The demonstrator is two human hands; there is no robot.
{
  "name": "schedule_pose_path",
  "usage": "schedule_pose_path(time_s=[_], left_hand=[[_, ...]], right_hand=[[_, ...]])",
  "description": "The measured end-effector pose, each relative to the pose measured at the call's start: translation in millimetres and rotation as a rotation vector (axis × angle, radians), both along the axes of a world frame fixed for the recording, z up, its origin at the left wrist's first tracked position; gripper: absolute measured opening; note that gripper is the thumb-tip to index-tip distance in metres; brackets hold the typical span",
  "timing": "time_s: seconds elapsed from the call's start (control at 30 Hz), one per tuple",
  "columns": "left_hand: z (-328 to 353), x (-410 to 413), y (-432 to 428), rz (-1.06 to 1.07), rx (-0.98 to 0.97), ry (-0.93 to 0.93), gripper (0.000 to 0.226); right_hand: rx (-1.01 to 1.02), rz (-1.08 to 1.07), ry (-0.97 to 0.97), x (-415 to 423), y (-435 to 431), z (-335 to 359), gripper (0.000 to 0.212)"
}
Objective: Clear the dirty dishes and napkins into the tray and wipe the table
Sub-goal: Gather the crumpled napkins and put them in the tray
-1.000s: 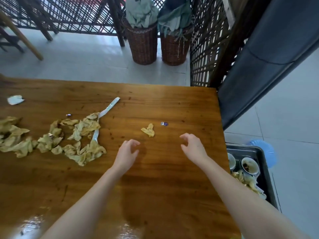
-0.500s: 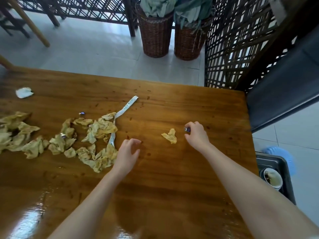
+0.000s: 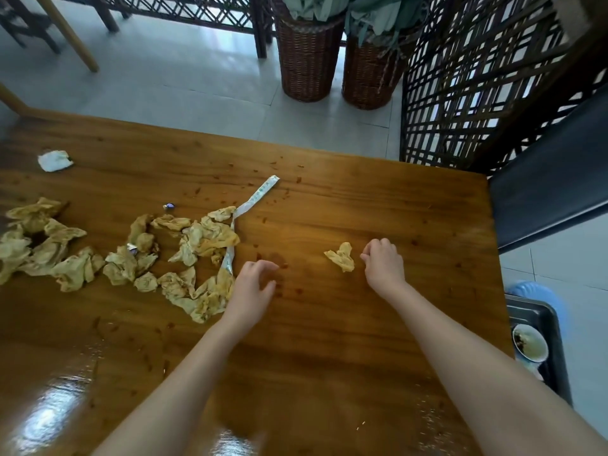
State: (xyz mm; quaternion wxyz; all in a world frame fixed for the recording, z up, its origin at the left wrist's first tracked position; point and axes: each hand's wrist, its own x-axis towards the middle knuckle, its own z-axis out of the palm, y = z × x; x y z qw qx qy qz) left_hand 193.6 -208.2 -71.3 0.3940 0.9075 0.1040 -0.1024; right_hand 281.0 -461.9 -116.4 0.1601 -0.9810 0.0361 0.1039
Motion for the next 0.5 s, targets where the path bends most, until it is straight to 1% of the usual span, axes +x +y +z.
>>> schedule_pose_path(time_s=[0.07, 0.17, 0.2, 0.33, 0.5], left_hand=[[0, 0, 2, 0.001, -0.010, -0.002, 0.027], [-1, -1, 4, -0.001, -0.014, -0.004, 0.026], [-2, -2, 4, -0.006, -0.012, -0.005, 0.026], [-3, -5, 3, -0.022, -0.010, 0.000, 0.026], [-2, -5, 0, -0.023, -0.024, -0.003, 0.027]], right_hand=[[-0.003, -0.010, -0.014, -3, 1, 2, 0.010], [0.018, -0.108, 0.004, -7, 0, 3, 0.028], [0.017, -0.131, 0.026, -8, -2, 4, 0.031], [0.001, -0.140, 0.089, -11, -5, 4, 0.017], [-0.002, -0.127, 0.085, -15, -3, 9, 0.014]])
